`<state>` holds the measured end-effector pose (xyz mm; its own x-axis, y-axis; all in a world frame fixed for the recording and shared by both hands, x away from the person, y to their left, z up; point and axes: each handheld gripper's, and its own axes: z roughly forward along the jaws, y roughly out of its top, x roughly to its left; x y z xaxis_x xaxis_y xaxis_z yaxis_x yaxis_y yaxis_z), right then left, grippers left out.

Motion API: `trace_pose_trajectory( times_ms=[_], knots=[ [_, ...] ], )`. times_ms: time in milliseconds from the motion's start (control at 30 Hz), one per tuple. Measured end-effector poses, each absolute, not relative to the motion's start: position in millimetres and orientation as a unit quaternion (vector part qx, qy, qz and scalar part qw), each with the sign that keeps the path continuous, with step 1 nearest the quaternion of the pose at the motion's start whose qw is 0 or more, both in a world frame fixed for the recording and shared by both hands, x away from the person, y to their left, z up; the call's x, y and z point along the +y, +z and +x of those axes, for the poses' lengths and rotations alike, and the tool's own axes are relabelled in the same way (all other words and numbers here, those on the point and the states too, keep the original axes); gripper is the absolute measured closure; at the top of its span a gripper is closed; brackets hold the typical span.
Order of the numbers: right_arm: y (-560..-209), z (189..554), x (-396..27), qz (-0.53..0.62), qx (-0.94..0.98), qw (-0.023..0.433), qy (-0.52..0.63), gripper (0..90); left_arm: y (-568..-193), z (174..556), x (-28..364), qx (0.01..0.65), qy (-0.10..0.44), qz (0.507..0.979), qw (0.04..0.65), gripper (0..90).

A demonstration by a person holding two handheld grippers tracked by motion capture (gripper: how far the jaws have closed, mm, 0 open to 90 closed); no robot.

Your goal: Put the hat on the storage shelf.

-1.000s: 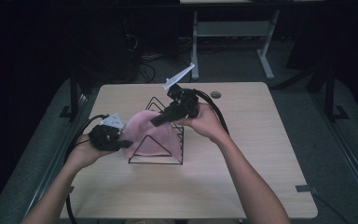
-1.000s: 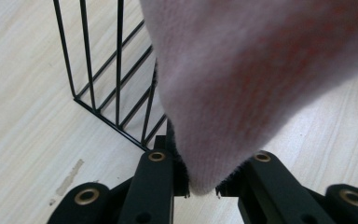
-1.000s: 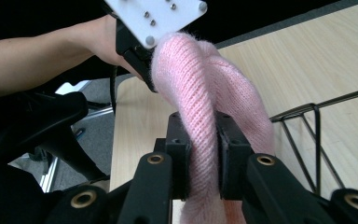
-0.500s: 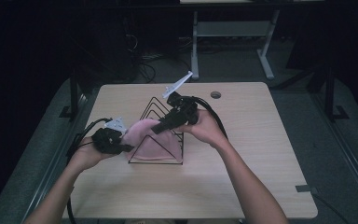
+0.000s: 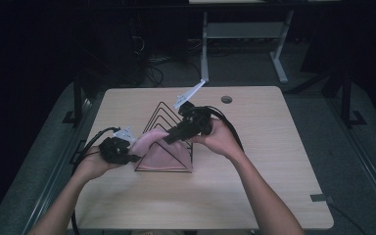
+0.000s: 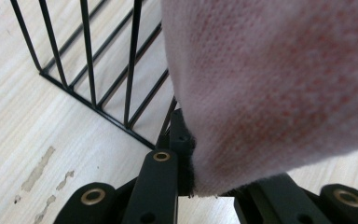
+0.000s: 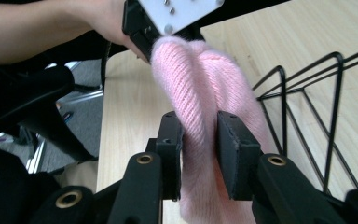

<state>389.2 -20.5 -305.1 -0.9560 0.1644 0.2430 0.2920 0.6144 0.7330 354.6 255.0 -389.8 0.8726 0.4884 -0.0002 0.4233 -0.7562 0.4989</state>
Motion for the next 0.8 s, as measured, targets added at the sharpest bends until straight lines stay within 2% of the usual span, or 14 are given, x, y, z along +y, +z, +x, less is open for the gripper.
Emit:
trace_pose_trajectory(
  times_ms=[100, 233, 500, 800],
  knots=[
    [-308.4, 390.7, -21.1, -0.129, -0.892, 0.078, -0.425, 78.6, -391.4, 355.0, 253.9, 0.247, 0.067, 0.934, 0.251, 82.0],
    [-309.8, 389.7, -18.1, -0.128, -0.896, 0.077, -0.417, 82.0, -394.0, 355.8, 252.5, 0.244, 0.064, 0.937, 0.241, 82.0],
    [-319.3, 390.6, -17.8, -0.138, -0.896, 0.085, -0.414, 83.0, -392.7, 356.3, 257.0, 0.246, 0.058, 0.937, 0.241, 80.0],
    [-321.4, 391.3, -20.1, -0.140, -0.893, 0.087, -0.418, 82.7, -395.8, 358.8, 255.2, 0.257, 0.055, 0.934, 0.241, 82.3]
  ],
)
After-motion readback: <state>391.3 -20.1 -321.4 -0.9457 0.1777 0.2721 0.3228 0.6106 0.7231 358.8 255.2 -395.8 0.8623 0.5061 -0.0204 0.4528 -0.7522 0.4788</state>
